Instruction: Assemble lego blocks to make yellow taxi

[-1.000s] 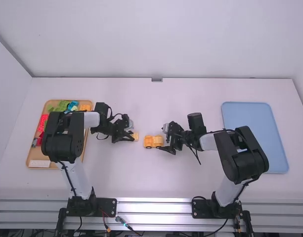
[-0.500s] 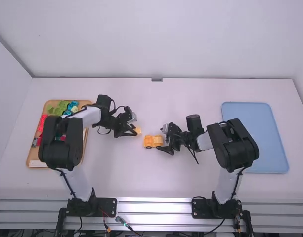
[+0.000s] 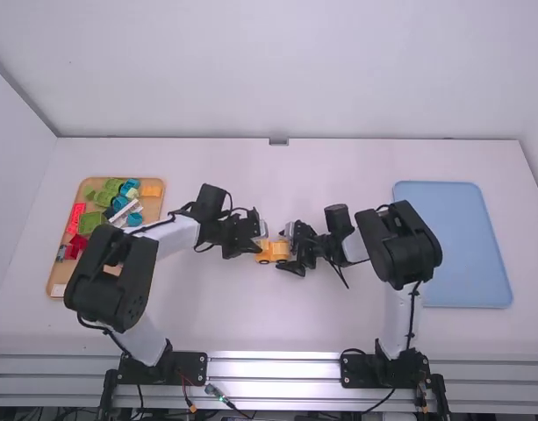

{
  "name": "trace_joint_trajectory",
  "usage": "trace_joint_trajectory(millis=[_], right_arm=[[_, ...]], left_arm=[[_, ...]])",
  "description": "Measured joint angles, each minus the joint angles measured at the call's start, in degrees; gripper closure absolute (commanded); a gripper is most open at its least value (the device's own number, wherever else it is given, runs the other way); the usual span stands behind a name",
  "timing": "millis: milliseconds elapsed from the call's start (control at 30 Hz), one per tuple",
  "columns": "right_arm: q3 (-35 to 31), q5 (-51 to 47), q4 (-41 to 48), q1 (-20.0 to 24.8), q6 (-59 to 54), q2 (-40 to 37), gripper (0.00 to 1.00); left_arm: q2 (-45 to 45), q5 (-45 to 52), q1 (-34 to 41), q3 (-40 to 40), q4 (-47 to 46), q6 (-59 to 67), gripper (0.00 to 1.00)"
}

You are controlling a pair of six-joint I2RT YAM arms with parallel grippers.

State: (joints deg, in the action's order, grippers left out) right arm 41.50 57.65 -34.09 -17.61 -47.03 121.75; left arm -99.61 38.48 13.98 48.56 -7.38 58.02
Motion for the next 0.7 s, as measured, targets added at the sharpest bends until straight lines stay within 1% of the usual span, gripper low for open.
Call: trace_joint_trajectory(millis=[167, 267, 333, 367, 400, 433, 467, 500, 533, 600, 667, 700], right_arm=[[2.5, 2.0, 0.2, 0.0, 0.0, 2.3, 0.01], [2.9, 2.5, 0.9, 0.0, -0.2, 2.6, 0.02], [2.9, 2.8, 1.7, 0.0, -1.0, 2.6, 0.10], [2.9, 2.8, 1.9, 0.0, -1.3, 2.6, 0.11], [2.9, 2.9, 1.8, 0.0, -1.8, 2.6, 0.18], [2.9, 2.9, 1.8, 0.0, -1.7, 2.6, 0.21], [2.9, 2.9, 1.9, 0.0, -2.0, 2.6, 0.27], [2.9, 2.9, 1.9, 0.0, -2.2, 2.6, 0.31], [2.9, 2.9, 1.9, 0.0, -2.3, 2.6, 0.32], [2.9, 3.0, 1.9, 0.0, -2.5, 2.6, 0.39], [2.9, 3.0, 1.9, 0.0, -2.5, 2.6, 0.41], [2.9, 3.0, 1.9, 0.0, -2.6, 2.6, 0.45]], left_arm=[[0.0, 0.9, 0.0, -1.9, 4.8, -0.2, 0.98], [0.0, 0.9, 0.1, -2.8, 5.8, -0.2, 0.99], [0.0, 1.0, 0.1, -3.1, 5.6, -0.1, 0.98], [0.0, 1.1, 0.1, -3.1, 5.6, -0.1, 0.98], [0.0, 1.7, 0.1, -3.1, 5.6, 0.2, 0.98], [0.0, 1.8, 0.1, -3.1, 5.6, 0.3, 0.98], [0.0, 2.1, 0.1, -3.1, 6.0, 0.5, 0.98], [0.0, 2.2, 0.1, -3.1, 6.3, 0.5, 0.98], [0.0, 2.4, 0.1, -3.1, 6.5, 0.5, 0.98], [0.0, 2.6, 0.1, -3.1, 6.5, 0.6, 0.98], [-0.1, 3.0, 0.1, -3.1, 5.9, 1.0, 0.98], [-0.5, 3.3, 0.1, -2.9, 5.1, 1.2, 0.98]])
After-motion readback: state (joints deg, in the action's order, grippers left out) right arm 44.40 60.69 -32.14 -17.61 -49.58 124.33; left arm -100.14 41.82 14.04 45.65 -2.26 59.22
